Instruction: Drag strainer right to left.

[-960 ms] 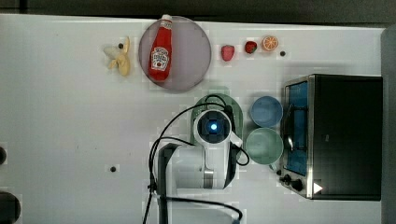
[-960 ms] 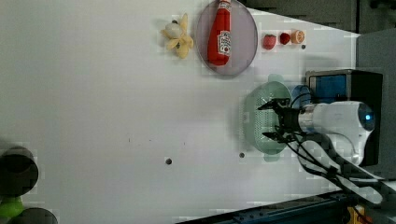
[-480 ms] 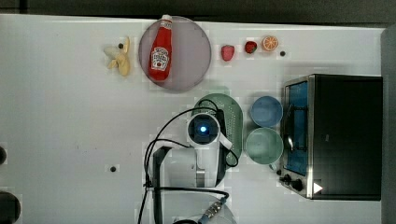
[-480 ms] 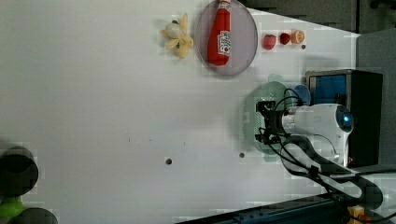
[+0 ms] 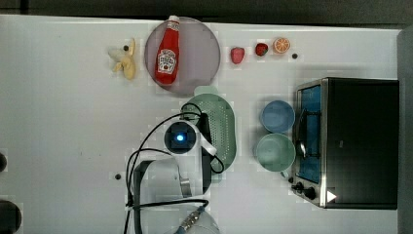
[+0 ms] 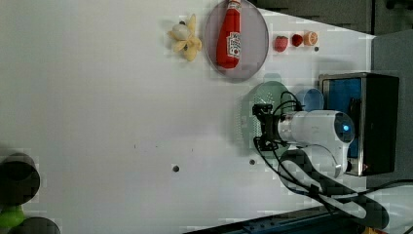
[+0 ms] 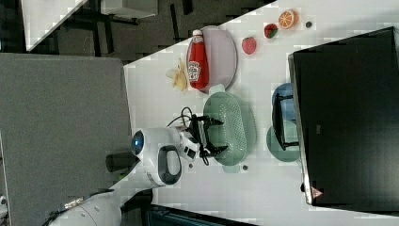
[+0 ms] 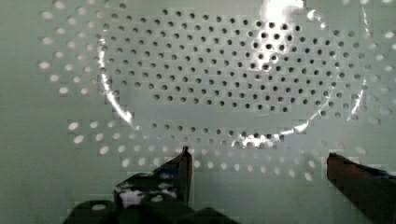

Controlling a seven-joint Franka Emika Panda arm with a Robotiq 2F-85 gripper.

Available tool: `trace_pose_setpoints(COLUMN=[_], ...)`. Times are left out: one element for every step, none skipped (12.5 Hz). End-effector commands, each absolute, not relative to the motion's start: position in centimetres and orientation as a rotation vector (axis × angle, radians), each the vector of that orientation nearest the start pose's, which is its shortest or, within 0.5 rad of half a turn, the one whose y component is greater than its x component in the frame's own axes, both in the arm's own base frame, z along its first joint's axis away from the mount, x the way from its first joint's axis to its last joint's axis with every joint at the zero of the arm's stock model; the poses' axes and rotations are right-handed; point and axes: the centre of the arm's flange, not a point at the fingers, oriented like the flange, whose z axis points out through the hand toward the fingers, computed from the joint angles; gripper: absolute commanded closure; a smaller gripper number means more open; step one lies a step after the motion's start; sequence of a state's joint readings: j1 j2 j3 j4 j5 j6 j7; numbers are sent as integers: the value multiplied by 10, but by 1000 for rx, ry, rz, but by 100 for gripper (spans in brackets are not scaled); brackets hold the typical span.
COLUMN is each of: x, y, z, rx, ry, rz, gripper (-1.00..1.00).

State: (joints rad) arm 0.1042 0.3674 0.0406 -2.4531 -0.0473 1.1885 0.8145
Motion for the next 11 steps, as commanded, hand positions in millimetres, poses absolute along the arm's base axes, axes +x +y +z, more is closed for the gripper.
trace_pose_setpoints(x=[465, 462, 460, 457, 455, 455, 455, 457, 460, 462, 465], y=[121, 135, 148, 158, 168, 178, 186, 195, 204, 213, 223], z=[157, 157, 156, 155, 154, 154, 153, 152, 151, 149, 148], rx=[-2346, -2345, -2345, -2338, -2331, -2321, -2304, -2294, -2289, -2287, -2293], ry=[2130, 2130, 2127, 2138, 2144, 2150, 2170, 2174, 2173, 2169, 2156], rz=[54, 56, 57, 60, 60, 59, 60, 56, 55, 54, 55], gripper=[-100, -100, -100, -100, -100, -100, -100, -100, -100, -100, -100])
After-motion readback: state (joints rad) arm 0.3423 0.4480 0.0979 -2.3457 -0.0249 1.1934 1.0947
